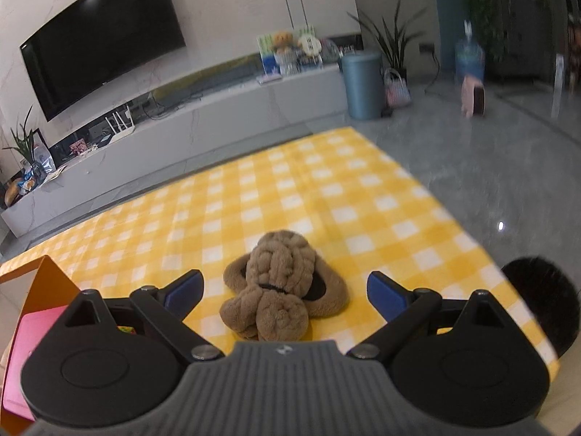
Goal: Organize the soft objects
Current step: 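Move both tools from the bin toward the brown plush toy and crocheted fruit, then grasp the orange crocheted fruit with the left tool while the right tool approaches the brown plush toy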
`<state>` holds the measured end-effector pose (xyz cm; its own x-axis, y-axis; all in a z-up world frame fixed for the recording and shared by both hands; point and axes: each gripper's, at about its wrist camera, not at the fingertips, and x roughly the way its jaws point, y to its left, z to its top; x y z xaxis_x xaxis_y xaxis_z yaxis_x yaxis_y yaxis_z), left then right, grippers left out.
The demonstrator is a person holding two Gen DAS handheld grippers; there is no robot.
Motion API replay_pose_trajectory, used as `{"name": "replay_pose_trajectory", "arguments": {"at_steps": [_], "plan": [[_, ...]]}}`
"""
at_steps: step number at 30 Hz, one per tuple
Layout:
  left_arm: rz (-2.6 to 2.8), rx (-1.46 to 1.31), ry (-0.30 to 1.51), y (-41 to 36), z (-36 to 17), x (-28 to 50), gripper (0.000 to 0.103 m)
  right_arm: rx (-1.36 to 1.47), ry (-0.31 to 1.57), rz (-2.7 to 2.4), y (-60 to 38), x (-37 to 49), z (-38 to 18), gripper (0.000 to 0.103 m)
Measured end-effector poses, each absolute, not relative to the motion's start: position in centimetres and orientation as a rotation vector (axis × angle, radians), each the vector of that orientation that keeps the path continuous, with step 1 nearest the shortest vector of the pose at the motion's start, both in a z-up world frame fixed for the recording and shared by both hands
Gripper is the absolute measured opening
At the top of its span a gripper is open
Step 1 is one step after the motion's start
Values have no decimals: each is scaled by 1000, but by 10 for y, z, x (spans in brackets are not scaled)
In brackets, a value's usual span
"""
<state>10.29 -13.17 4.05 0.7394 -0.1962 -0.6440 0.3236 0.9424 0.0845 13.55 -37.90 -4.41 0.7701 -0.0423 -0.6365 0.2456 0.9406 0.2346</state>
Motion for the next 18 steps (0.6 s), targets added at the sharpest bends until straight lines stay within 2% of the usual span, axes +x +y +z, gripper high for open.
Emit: {"name": "replay_pose_trajectory", "arguments": {"at_steps": [18], "plan": [[-390,587,1031,-209,-19,244,93,323,769,-161,-382,168,-73,95]]}}
